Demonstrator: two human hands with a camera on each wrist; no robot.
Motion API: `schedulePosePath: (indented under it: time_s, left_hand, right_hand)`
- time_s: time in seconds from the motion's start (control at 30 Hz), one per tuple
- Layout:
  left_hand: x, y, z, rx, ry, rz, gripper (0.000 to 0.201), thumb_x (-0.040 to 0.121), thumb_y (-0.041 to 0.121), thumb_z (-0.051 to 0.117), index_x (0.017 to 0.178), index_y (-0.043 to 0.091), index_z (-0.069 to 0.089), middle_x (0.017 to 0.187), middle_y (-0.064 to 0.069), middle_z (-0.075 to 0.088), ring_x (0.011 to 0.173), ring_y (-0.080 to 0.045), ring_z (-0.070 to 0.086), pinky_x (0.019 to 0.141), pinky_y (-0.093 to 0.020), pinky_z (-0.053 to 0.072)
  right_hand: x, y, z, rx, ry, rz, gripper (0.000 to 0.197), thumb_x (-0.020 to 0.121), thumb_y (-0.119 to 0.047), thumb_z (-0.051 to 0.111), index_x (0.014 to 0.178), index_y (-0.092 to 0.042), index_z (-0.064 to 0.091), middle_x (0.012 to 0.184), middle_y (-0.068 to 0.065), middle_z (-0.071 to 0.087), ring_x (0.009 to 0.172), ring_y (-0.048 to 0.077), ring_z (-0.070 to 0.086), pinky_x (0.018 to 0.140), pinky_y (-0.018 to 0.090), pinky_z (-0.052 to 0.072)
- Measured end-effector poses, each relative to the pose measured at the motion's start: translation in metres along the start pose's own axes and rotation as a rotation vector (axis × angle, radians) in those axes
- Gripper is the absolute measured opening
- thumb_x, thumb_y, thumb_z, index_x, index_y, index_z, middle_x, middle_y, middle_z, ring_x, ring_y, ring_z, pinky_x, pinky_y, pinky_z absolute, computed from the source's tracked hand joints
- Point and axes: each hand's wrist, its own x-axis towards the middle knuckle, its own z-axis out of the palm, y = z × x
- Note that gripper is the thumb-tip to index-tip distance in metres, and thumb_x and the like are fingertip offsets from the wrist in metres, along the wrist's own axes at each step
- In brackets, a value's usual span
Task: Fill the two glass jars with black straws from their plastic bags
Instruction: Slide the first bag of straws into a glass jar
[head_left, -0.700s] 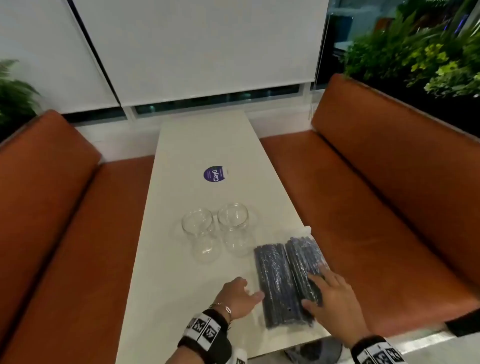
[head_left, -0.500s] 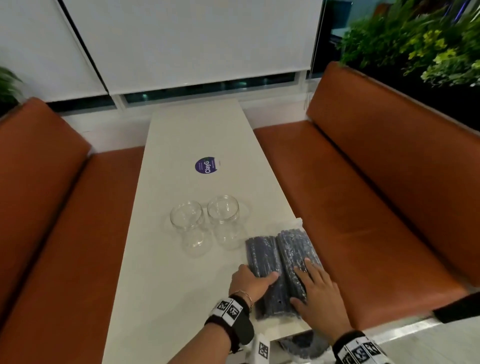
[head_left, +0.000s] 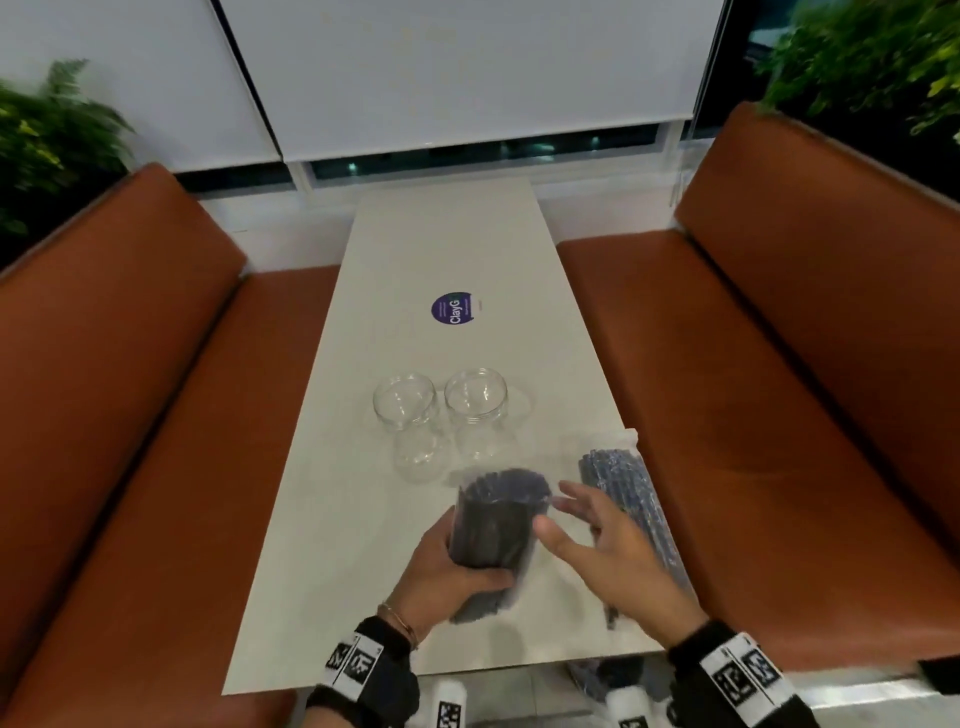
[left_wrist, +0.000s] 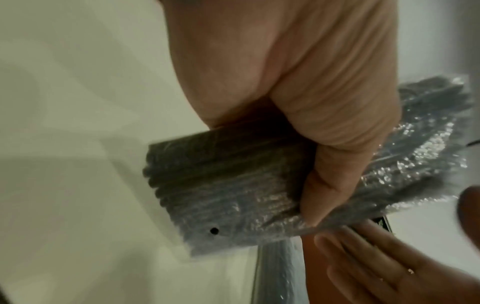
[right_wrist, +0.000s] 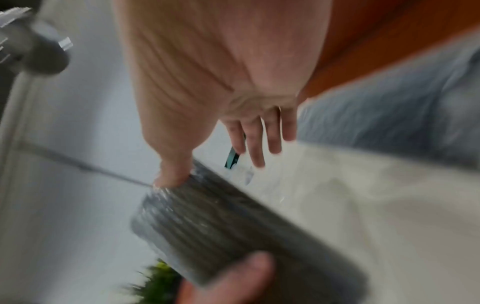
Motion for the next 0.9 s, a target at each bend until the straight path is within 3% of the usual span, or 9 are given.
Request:
schedulePosePath:
  time_s: [0.07,0.17,0.27,0.37,0.53,0.67,0.73,0.83,0.9]
  left_hand:
    - [-0.007,-0.001,-0.013,0.039,0.035,0.091,0.063,0.057,0.014,0.093,0.114,0.026,0.07,0.105,-0.003,0.079,0.094,-0.019,0.076,0.076,-0.039,0.066]
    - [-0.008,-0.012,-0.025,0.05,0.049,0.156,0.062,0.065,0.006,0.095,0.119,0.027,0.071,0.11,0.002,0.08,0.099,-0.015,0.077,0.08,-0.032,0.065]
    - [-0.007,-0.027,-0.034,0.072,0.107,0.109,0.045,0.062,0.011,0.09,0.102,0.029,0.076,0.096,0.004,0.082,0.085,-0.013,0.074,0.074,-0.03,0.06]
    - [-0.005,-0.037,-0.041,0.01,0.168,0.037,0.03,0.061,0.007,0.084,0.089,0.012,0.076,0.075,0.003,0.074,0.07,-0.016,0.065,0.062,-0.033,0.055]
    - [-0.002,-0.043,-0.051,-0.109,0.26,0.089,0.042,0.066,0.001,0.095,0.104,0.011,0.08,0.091,0.001,0.084,0.091,-0.024,0.08,0.068,-0.023,0.061]
    - [-0.001,-0.027,-0.055,-0.194,0.253,0.223,0.074,0.056,0.02,0.104,0.123,0.014,0.073,0.113,-0.003,0.082,0.106,-0.022,0.079,0.086,-0.039,0.065]
    - [-0.001,-0.019,-0.052,-0.208,0.242,0.255,0.084,0.051,0.021,0.106,0.126,0.012,0.07,0.113,-0.002,0.082,0.105,-0.019,0.079,0.085,-0.035,0.065]
    - [0.003,-0.011,-0.046,-0.171,0.259,0.266,0.078,0.05,0.013,0.106,0.12,0.014,0.071,0.105,0.005,0.083,0.097,-0.01,0.08,0.076,-0.022,0.062]
    - [0.008,-0.011,-0.042,-0.122,0.285,0.252,0.073,0.053,0.022,0.105,0.117,0.022,0.071,0.103,0.012,0.081,0.093,-0.003,0.078,0.073,-0.019,0.062]
  right_hand:
    - [0.007,-0.022,0.011,0.187,-0.12,0.003,0.096,0.063,-0.093,0.067,0.136,-0.032,0.062,0.131,-0.015,0.071,0.127,0.007,0.064,0.112,0.034,0.049]
    - [0.018,-0.05,0.028,0.324,-0.163,0.018,0.051,0.088,-0.061,0.074,0.122,-0.023,0.075,0.117,-0.005,0.081,0.116,0.014,0.073,0.105,0.033,0.054]
    - [0.024,-0.071,0.046,0.411,-0.026,-0.009,0.019,0.097,-0.029,0.074,0.107,-0.014,0.079,0.101,0.002,0.085,0.104,0.016,0.078,0.101,0.034,0.058]
    - [0.021,-0.093,0.055,0.347,0.072,-0.206,0.006,0.095,-0.018,0.077,0.097,-0.016,0.082,0.095,0.0,0.085,0.095,0.011,0.078,0.093,0.03,0.059]
    - [0.011,-0.119,0.062,0.125,0.044,-0.427,0.012,0.089,-0.021,0.082,0.1,-0.025,0.086,0.1,-0.013,0.084,0.099,0.01,0.076,0.095,0.028,0.058]
    - [0.021,-0.104,0.061,0.114,-0.171,-0.321,0.083,0.064,-0.031,0.096,0.14,-0.032,0.062,0.131,-0.023,0.072,0.124,0.003,0.067,0.108,0.031,0.055]
    - [0.026,-0.085,0.062,0.182,-0.309,-0.239,0.105,0.053,-0.032,0.103,0.145,-0.03,0.053,0.137,-0.019,0.069,0.129,0.005,0.065,0.11,0.034,0.055]
    - [0.031,-0.063,0.07,0.283,-0.371,-0.181,0.102,0.052,-0.016,0.105,0.141,-0.021,0.056,0.137,0.001,0.072,0.129,0.016,0.067,0.103,0.032,0.058]
    - [0.034,-0.056,0.081,0.283,-0.325,-0.171,0.085,0.061,-0.005,0.102,0.135,-0.018,0.062,0.13,0.004,0.075,0.126,0.021,0.069,0.1,0.034,0.059]
